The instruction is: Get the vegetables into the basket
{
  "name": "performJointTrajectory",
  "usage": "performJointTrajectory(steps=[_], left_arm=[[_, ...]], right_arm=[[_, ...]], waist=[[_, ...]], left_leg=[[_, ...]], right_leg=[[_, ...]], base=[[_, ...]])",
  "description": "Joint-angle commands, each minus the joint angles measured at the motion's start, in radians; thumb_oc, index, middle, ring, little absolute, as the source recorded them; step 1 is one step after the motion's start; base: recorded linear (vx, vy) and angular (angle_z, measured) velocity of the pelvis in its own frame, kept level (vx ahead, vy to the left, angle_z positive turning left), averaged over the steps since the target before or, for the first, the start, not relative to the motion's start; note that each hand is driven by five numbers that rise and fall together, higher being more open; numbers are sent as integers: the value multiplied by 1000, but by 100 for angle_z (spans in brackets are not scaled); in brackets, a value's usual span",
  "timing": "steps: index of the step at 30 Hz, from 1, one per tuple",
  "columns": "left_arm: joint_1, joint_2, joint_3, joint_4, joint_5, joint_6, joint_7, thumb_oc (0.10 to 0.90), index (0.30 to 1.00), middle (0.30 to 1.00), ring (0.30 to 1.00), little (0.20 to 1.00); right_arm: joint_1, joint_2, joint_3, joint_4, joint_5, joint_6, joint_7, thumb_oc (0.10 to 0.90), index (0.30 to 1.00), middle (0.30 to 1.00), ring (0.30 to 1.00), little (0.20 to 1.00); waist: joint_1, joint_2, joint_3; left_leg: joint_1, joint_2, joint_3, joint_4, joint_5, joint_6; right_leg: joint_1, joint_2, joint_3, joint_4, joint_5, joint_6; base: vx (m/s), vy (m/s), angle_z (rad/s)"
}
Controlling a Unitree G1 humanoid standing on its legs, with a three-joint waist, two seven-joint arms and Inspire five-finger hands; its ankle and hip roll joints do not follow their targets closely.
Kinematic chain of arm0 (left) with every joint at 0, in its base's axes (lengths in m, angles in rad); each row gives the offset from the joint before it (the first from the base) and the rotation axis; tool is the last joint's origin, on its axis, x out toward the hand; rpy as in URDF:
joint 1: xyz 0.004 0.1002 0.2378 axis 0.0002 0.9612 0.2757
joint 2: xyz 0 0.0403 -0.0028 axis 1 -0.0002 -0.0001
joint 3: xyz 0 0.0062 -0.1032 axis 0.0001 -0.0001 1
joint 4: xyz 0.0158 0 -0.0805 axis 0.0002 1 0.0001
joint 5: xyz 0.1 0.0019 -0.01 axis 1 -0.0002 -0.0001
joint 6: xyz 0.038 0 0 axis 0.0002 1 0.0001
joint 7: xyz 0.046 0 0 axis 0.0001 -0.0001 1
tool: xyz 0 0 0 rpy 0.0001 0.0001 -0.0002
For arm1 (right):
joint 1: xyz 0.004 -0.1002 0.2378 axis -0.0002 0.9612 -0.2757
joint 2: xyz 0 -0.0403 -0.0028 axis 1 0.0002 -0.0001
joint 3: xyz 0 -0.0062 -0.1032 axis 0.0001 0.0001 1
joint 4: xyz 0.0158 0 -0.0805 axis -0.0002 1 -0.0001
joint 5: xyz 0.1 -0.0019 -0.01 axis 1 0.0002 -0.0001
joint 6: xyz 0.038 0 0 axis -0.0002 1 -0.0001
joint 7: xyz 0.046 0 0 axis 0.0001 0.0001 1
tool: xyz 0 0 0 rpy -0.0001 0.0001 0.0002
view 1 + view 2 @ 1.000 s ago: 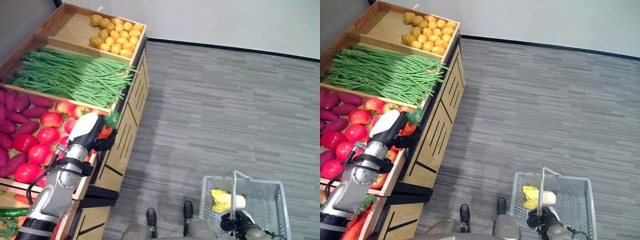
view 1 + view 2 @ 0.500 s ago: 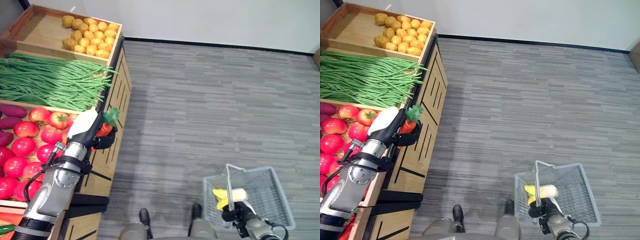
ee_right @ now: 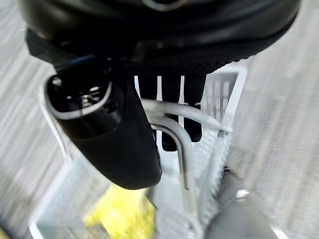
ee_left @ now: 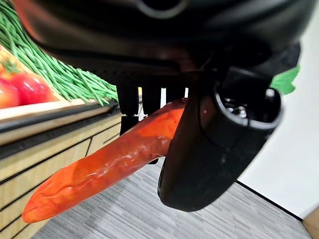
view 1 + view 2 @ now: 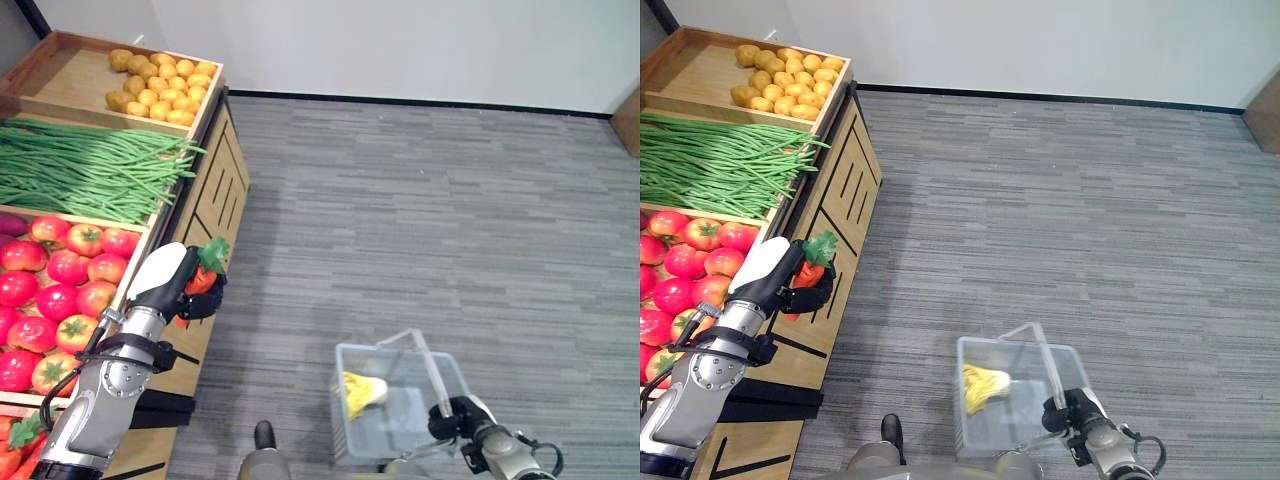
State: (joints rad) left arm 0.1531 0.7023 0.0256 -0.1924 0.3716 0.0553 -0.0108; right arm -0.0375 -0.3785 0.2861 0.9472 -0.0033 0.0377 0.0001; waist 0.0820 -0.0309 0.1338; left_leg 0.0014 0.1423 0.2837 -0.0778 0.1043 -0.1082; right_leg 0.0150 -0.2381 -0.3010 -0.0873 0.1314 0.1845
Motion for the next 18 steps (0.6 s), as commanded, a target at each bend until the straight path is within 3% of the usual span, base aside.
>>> performJointTrajectory(steps=[1,12,18], left_arm=[[-115,83,0,-52,-2,-43,28,400,300,300,300,300],[-170,84,-65,-5,48,-38,12,400,300,300,300,300],[-219,78,-97,18,107,-30,17,400,300,300,300,300]], right_arm=[[-119,-14,3,-63,-22,-38,-27,400,300,300,300,300],[-220,-28,45,-194,-23,-23,-24,400,300,300,300,300],[-284,-34,73,-372,-29,-22,-16,400,300,300,300,300]], waist=[[8,-35,-32],[13,3,-37],[0,27,-33]], left_leg=[[-23,-31,-47,62,-89,25],[-24,-43,-53,26,-66,25],[-38,-47,-41,15,-58,24]], right_leg=[[-6,-63,-26,12,5,69],[-22,-66,-15,4,7,65],[-54,-64,5,1,12,62]], base=[[3,-32,19],[5,-8,6],[-13,8,-4]])
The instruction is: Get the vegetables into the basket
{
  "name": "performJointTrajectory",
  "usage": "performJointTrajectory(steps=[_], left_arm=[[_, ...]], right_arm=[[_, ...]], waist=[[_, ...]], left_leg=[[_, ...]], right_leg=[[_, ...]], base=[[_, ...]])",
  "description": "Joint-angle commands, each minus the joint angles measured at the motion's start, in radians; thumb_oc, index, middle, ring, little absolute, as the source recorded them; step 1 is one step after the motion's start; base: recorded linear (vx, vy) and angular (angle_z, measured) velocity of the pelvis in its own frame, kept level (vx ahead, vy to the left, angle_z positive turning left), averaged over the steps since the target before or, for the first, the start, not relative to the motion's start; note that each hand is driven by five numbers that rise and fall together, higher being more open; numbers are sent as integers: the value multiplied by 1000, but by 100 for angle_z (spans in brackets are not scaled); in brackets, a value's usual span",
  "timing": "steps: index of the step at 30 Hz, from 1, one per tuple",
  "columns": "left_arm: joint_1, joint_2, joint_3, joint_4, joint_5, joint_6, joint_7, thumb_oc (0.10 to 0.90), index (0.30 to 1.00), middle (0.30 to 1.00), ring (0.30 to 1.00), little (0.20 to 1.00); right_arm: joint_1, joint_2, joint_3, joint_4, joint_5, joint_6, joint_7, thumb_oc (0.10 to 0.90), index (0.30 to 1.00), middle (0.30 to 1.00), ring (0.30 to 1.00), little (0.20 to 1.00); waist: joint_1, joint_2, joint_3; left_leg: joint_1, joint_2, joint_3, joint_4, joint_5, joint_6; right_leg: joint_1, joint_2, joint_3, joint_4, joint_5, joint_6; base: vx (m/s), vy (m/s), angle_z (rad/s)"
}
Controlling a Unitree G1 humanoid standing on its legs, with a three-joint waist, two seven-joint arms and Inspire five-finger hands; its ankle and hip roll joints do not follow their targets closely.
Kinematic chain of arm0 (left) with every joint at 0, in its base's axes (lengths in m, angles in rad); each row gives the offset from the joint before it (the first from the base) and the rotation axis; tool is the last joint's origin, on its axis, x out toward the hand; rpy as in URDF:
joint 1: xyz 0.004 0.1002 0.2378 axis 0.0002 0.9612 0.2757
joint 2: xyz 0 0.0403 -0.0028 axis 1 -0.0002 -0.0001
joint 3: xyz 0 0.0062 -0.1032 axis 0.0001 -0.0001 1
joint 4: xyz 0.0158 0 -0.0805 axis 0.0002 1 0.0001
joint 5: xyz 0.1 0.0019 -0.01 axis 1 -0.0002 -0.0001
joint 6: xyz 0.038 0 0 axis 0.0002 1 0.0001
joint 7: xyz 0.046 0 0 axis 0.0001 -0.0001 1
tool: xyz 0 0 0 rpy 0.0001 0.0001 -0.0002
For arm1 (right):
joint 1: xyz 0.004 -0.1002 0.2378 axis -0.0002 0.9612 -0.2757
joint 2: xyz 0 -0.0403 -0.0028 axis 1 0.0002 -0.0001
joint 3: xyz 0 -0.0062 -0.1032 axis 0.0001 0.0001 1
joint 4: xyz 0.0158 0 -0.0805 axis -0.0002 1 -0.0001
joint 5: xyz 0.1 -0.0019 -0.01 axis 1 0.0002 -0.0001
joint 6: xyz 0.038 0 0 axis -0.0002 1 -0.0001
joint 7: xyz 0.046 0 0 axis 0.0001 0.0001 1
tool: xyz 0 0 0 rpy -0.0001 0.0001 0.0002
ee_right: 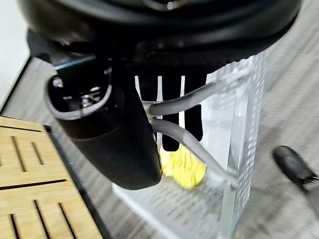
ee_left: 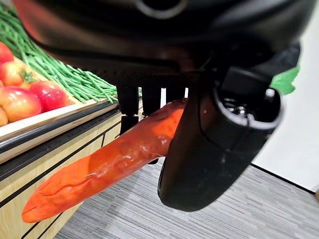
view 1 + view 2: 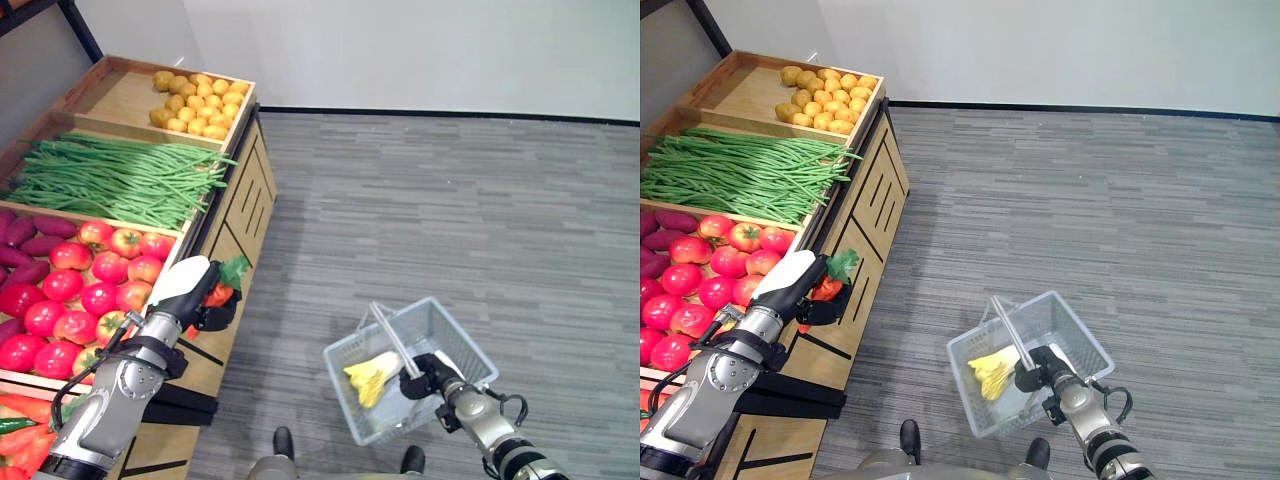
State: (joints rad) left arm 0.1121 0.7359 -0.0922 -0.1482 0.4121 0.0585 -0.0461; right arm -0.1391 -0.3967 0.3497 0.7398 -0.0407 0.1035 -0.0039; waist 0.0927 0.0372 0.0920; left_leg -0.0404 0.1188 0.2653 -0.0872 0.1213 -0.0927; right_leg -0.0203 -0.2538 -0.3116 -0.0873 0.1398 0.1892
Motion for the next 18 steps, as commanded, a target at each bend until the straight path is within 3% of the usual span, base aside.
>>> performJointTrajectory(steps=[1,7,18], left_arm=[[-184,43,19,-23,75,-34,56,400,300,300,300,300],[-223,25,-15,2,118,-25,60,400,300,300,300,300],[-358,-31,-162,78,154,-19,64,400,300,300,300,300]], right_arm=[[-185,-18,9,-190,9,-84,-11,400,300,300,300,300],[-215,-12,27,-288,15,-78,-5,400,300,300,300,300],[-317,45,106,-395,35,-69,-14,400,300,300,300,300]], waist=[[-12,-39,10],[-23,-31,18],[-46,-12,38]], left_leg=[[1,-23,-21,23,-75,9],[-9,-20,-15,21,-70,7],[-38,-11,-5,24,-58,1]], right_leg=[[-25,-48,19,1,4,57],[-47,-44,34,0,8,54],[-88,-38,58,0,12,46]], base=[[-7,-4,-12],[-11,-10,-10],[-10,-8,-5]])
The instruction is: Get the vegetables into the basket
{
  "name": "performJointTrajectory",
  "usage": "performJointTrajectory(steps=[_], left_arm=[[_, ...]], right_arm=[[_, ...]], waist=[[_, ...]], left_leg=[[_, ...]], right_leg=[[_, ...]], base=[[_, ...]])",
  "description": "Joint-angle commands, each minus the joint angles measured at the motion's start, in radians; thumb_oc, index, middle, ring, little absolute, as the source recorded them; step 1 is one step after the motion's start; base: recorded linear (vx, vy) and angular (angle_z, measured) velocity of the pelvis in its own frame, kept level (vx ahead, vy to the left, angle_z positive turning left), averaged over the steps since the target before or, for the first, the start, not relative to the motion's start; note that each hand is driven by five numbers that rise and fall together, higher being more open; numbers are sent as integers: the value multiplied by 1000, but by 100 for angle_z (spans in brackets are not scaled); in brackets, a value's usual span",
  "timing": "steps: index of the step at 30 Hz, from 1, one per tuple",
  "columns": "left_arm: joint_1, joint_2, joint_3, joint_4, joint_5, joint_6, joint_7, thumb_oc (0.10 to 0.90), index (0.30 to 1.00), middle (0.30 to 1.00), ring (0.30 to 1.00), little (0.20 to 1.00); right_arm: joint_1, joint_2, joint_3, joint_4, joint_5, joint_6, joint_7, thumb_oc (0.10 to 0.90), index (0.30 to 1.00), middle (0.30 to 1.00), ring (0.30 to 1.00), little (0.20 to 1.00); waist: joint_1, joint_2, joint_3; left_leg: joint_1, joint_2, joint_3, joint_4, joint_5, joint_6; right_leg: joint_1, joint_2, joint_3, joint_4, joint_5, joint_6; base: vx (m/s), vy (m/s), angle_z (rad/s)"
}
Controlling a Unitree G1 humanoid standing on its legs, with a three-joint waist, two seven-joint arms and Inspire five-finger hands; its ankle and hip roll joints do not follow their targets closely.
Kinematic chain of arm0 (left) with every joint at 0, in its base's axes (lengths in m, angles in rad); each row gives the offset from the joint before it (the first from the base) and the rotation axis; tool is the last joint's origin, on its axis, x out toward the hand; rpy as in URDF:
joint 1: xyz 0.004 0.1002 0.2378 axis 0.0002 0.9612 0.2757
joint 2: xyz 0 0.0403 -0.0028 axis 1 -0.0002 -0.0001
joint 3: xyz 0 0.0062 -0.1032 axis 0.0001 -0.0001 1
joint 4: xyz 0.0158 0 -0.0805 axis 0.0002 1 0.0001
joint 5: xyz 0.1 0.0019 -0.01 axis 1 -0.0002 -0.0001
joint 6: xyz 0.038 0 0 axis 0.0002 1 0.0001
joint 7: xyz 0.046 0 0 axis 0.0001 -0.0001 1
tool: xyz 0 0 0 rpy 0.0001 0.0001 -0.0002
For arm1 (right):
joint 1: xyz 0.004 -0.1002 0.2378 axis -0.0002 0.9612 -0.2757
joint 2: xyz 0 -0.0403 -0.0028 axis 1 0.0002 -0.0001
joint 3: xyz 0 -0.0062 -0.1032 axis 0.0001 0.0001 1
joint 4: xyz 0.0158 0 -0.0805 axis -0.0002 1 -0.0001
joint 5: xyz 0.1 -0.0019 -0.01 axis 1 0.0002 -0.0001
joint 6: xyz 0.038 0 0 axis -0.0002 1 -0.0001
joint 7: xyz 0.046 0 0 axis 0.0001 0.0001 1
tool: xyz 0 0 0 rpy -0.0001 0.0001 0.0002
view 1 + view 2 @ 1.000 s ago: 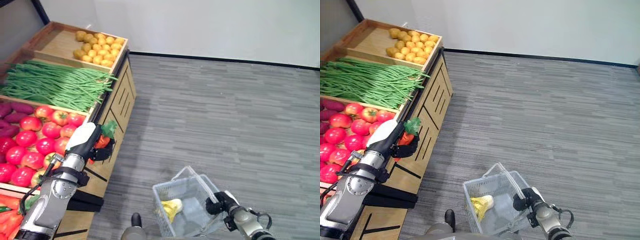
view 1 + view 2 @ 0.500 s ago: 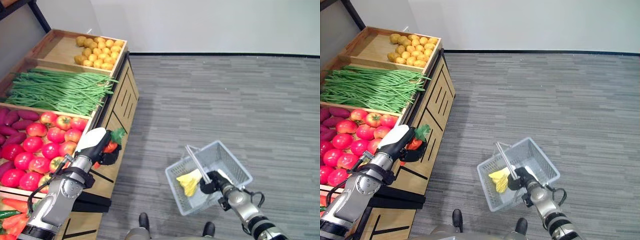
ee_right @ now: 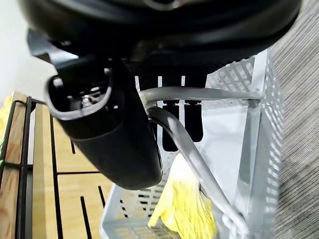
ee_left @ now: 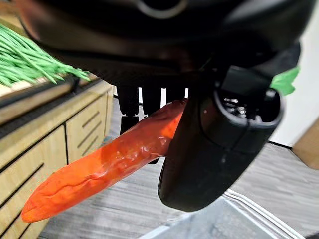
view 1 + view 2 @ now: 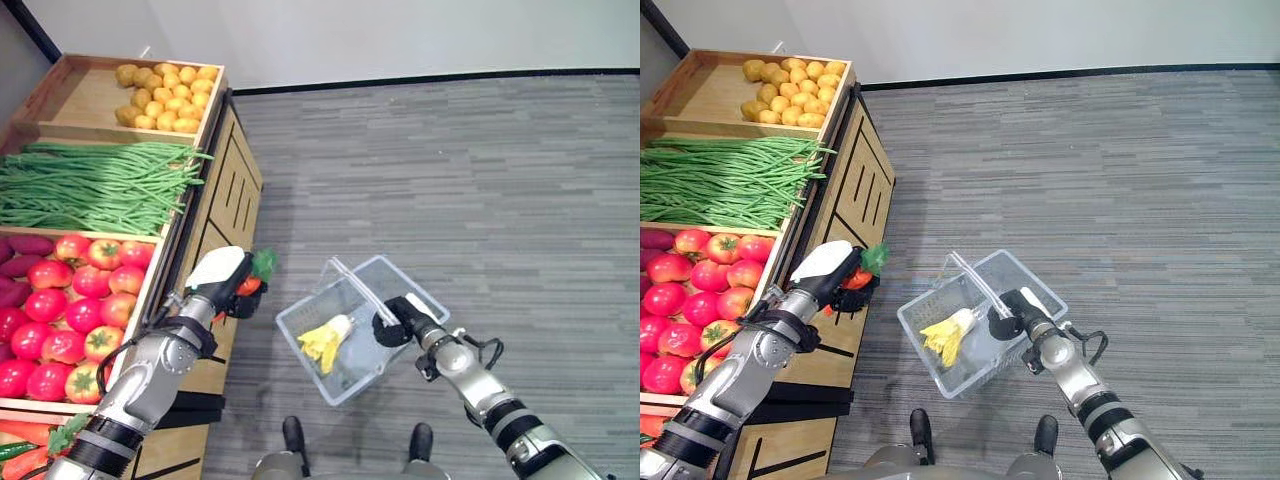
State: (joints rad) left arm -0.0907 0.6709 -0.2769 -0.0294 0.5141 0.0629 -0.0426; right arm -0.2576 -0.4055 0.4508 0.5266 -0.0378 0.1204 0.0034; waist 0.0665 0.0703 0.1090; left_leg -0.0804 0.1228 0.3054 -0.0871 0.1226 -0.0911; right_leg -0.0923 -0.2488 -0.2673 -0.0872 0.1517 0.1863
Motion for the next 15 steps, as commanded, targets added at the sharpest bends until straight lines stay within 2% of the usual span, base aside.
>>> performJointTrajectory(steps=[1,8,11,15], left_arm=[[-159,33,21,-37,53,-24,61,400,300,300,300,300],[-239,-24,-81,28,57,-30,59,400,300,300,300,300],[-292,-69,-159,124,57,-30,66,400,300,300,300,300],[-322,-101,-210,195,68,-28,75,400,300,300,300,300]], right_arm=[[-200,53,4,-183,33,-85,-21,400,300,300,300,300],[-233,84,57,-287,59,-104,-12,400,300,300,300,300],[-267,103,95,-322,71,-121,-18,400,300,300,300,300],[-283,110,122,-364,73,-128,-20,400,300,300,300,300]], waist=[[-19,-45,22],[-41,-45,32],[-55,-45,38],[-63,-45,42]], left_leg=[[1,-15,-45,24,-59,-1],[-14,-12,-41,23,-52,-2],[-20,-13,-33,23,-49,-3],[-24,-12,-27,22,-48,-3]], right_leg=[[-17,-43,13,0,0,48],[-40,-39,24,1,7,46],[-53,-37,31,1,10,45],[-63,-35,39,2,13,45]], base=[[0,0,0],[-3,-1,-1],[-15,-5,-7],[-12,-2,-10]])
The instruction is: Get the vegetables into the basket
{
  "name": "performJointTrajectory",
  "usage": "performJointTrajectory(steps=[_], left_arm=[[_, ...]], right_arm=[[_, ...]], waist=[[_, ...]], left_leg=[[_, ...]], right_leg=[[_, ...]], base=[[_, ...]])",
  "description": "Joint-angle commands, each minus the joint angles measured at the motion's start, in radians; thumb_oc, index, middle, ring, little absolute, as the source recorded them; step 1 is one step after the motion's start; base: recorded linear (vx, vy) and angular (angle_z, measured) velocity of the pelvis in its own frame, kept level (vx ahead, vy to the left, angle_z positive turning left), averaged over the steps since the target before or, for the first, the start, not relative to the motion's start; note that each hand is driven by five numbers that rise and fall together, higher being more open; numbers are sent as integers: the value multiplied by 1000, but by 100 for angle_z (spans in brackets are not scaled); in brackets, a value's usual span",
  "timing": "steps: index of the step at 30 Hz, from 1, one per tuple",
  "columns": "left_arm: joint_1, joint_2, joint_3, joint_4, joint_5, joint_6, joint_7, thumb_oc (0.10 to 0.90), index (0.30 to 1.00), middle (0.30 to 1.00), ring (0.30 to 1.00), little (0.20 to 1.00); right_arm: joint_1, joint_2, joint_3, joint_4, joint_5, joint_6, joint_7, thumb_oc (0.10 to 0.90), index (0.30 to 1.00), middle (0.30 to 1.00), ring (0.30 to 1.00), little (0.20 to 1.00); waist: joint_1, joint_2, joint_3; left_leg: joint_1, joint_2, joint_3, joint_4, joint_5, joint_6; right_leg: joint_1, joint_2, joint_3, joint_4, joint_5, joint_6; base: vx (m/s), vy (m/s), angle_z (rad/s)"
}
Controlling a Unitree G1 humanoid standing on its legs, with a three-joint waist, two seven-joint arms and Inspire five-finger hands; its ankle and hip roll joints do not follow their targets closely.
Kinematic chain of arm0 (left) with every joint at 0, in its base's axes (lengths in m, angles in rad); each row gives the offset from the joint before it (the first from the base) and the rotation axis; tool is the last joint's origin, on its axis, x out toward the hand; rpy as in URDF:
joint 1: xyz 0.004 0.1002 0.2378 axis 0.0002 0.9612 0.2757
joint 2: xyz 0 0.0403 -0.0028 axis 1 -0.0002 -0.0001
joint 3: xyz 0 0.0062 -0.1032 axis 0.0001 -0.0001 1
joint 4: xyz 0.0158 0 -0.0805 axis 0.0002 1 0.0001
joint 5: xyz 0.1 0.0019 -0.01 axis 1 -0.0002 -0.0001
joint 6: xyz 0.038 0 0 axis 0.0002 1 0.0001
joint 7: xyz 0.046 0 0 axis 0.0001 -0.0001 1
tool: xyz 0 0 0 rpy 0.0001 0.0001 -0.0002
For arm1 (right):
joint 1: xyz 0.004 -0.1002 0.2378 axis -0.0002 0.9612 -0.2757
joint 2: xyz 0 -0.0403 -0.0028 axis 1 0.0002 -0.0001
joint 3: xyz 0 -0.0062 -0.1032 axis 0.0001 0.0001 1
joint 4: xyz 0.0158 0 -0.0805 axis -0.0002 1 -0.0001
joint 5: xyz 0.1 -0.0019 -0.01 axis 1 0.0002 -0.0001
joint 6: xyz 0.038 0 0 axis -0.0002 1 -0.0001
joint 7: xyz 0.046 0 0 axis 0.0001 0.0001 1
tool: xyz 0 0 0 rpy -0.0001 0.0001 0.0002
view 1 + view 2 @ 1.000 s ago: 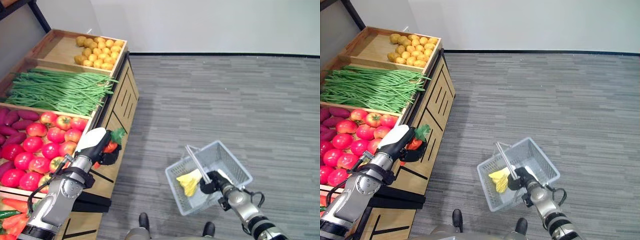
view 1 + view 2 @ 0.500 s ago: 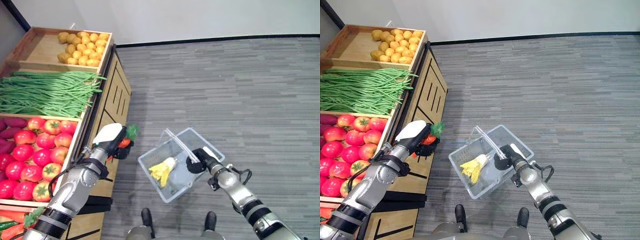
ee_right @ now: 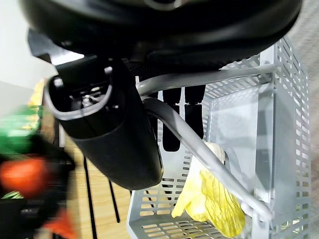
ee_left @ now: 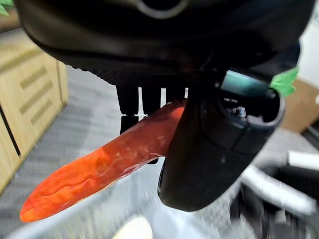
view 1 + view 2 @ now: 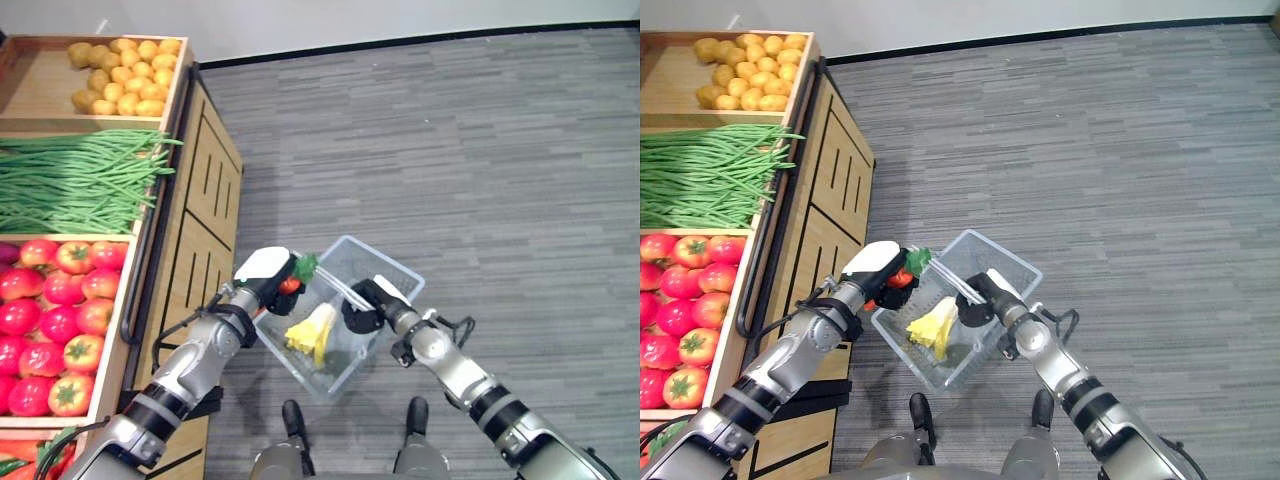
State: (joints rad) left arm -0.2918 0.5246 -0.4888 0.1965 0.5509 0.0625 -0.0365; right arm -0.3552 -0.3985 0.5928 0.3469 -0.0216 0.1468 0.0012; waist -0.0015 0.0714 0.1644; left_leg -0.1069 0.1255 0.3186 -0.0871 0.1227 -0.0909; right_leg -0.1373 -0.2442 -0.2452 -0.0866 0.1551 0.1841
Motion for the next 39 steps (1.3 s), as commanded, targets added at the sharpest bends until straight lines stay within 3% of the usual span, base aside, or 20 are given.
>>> performJointTrajectory(steps=[1,14,29,30,39], left_arm=[[-127,37,-8,-16,35,-27,72,400,300,300,300,300],[-150,-5,-64,38,44,-28,70,400,300,300,300,300],[-174,-1,-73,132,29,-29,51,400,300,300,300,300],[-182,-5,-80,151,29,-27,51,900,1000,1000,1000,1000],[-213,-12,-85,120,17,-22,32,900,1000,1000,1000,1000]], right_arm=[[-192,104,-16,-192,57,-157,-20,400,300,300,300,300],[-237,103,5,-323,107,-175,-27,400,300,300,300,300],[-186,74,11,-568,259,-220,33,400,300,300,300,300],[-190,70,11,-589,277,-223,36,400,300,300,300,300],[-208,51,-6,-645,296,-222,37,400,300,300,300,300]], waist=[[3,-46,-13],[-6,-58,-2],[-32,-74,12],[-36,-75,12],[-39,-82,14]], left_leg=[[1,-14,-39,21,-47,-4],[-13,-7,-36,21,-40,-5],[-11,1,-20,22,-36,-9],[-8,1,-18,22,-36,-10],[-5,1,-15,24,-39,-9]], right_leg=[[-21,-40,19,1,11,47],[-43,-32,25,2,15,42],[-50,-23,35,3,17,42],[-51,-23,36,3,18,42],[-49,-25,37,4,22,43]], base=[[-16,1,-11],[-2,-3,-1],[-2,2,-2],[0,0,0],[0,0,0]])
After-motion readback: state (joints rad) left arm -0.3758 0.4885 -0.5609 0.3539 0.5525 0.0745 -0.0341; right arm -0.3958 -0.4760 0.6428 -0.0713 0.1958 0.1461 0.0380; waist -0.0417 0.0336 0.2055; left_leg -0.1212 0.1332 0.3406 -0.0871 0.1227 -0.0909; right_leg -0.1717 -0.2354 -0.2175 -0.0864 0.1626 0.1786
